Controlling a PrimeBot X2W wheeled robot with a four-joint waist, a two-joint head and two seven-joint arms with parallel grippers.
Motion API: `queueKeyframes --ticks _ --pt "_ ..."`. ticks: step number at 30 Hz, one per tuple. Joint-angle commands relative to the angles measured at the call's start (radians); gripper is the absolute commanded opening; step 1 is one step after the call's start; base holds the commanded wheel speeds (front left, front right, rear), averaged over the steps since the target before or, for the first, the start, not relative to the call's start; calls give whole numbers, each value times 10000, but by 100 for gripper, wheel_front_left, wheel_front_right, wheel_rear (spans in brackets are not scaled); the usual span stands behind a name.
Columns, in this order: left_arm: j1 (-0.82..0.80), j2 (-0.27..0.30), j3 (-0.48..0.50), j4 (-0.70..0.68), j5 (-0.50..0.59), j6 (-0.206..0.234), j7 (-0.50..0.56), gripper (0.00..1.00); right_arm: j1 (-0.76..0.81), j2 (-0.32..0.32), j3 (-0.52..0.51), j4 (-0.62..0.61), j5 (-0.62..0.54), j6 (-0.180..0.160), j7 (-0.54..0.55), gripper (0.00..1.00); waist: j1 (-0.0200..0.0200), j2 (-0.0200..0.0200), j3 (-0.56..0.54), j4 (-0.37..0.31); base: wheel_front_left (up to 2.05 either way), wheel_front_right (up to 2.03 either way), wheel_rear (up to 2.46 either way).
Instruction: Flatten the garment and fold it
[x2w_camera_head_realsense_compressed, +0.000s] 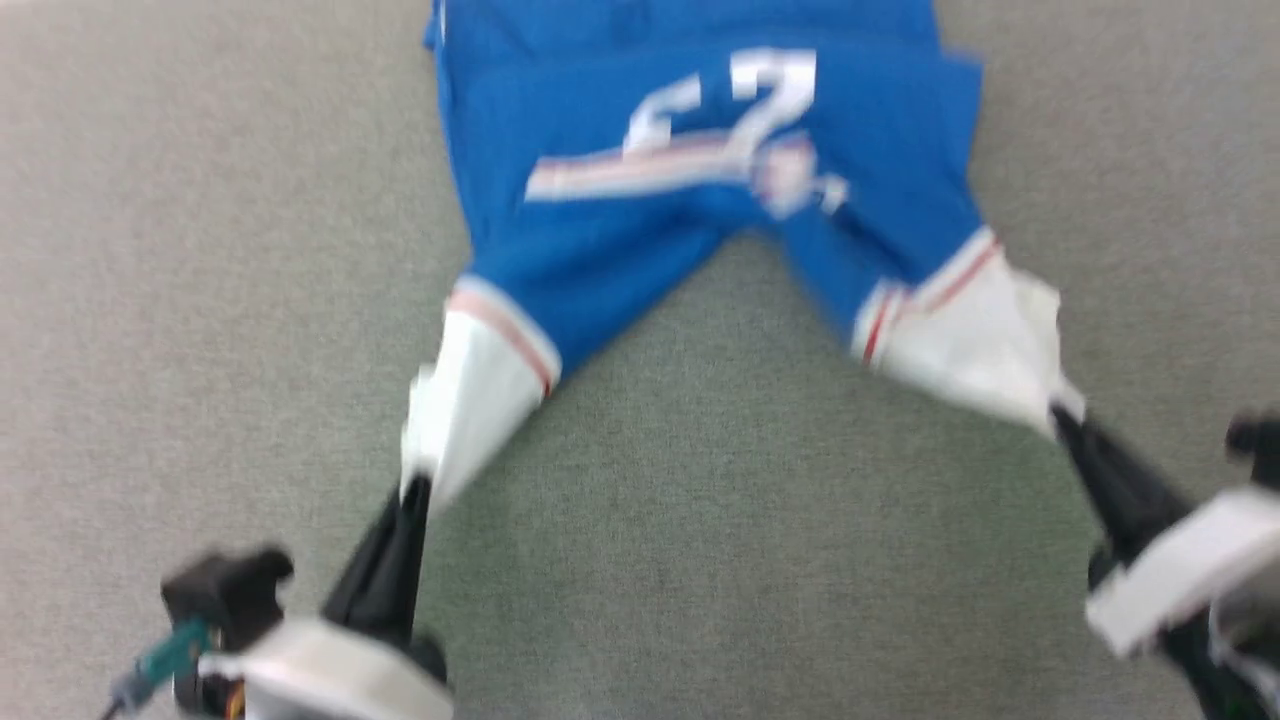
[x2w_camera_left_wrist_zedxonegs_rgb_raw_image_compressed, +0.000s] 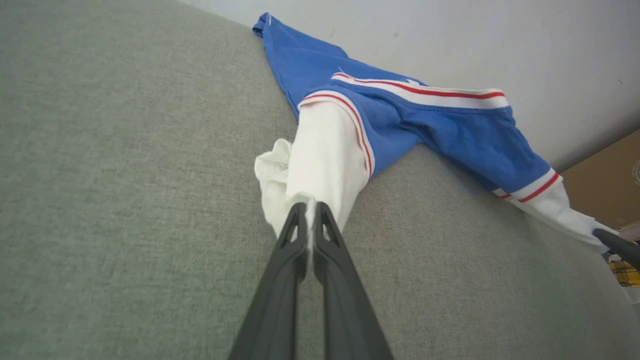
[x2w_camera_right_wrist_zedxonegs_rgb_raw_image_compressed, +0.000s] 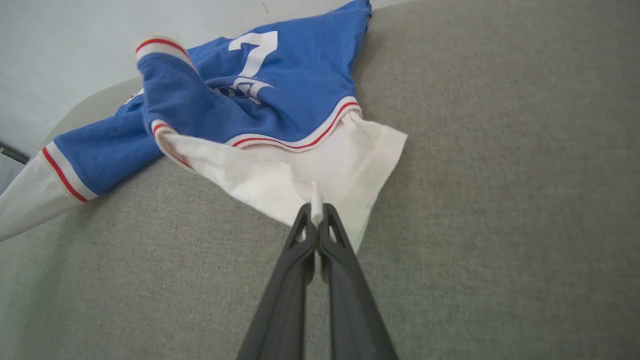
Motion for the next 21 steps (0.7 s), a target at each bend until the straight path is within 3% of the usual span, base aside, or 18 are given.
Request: queueKeyframes --ticks 1,11,21 --pt "540 91 87 86 -192 6 30 0 567 57 -26 91 205 -9 30 0 3 -1 -655 -78 0 0 0" --pt "2863 487 514 406 -917 219 341 0 3091 422 -1294 988 220 -9 -189 0 3 -1 -1571 -40 0 0 0" --pt "4333 695 965 -1 -1147 556 251 0 4296 1044 -2317 859 6 -9 26 0 3 -1 -2277 82 0 0 0"
